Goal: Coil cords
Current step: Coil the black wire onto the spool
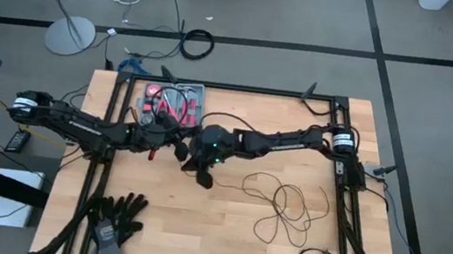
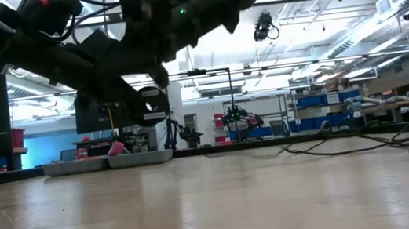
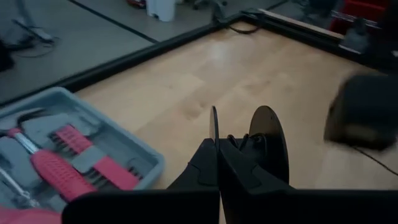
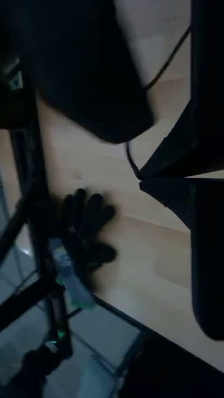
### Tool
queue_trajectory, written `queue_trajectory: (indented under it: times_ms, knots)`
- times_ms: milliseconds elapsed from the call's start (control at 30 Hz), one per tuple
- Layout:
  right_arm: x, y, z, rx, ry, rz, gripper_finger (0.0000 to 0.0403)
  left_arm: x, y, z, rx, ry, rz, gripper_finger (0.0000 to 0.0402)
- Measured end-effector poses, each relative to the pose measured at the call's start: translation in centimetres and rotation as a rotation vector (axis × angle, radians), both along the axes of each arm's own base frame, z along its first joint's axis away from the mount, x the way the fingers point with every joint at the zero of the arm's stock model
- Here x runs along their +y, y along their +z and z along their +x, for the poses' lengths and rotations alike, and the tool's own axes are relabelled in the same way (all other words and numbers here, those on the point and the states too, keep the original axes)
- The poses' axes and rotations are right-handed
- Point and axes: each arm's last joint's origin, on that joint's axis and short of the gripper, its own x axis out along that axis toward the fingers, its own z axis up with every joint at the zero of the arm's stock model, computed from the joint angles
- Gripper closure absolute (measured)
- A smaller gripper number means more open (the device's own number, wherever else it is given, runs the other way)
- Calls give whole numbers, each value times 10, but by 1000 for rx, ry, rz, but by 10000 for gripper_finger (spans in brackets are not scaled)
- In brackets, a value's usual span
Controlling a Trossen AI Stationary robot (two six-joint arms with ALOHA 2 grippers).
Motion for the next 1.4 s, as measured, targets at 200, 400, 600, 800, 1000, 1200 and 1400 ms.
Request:
queue_trajectory:
  times_ms: [200, 400, 600, 800, 1000, 1200, 1400]
  knots:
    - [-6, 36, -24, 43, 19, -46, 403, -3, 0, 2, 2, -110, -30, 402]
    - [-15, 54, -41, 92, -17, -84, 403, -6, 1, 3, -13, -229, -76, 402]
    - [-24, 60, -52, 162, -176, -206, 403, -10, 3, 5, -38, -336, -115, 402]
    - [-26, 52, -56, 252, -264, -238, 403, -10, 6, 6, -73, -358, -116, 402]
    - [-22, 30, -65, 382, -343, -246, 403, -9, 7, 7, -91, -329, -107, 402]
    - [-13, 10, -69, 395, -397, -206, 403, -4, 15, 9, -182, -285, -92, 402]
    - [-1, -16, -67, 178, -490, -128, 402, 1, 17, 8, -226, -168, -115, 402]
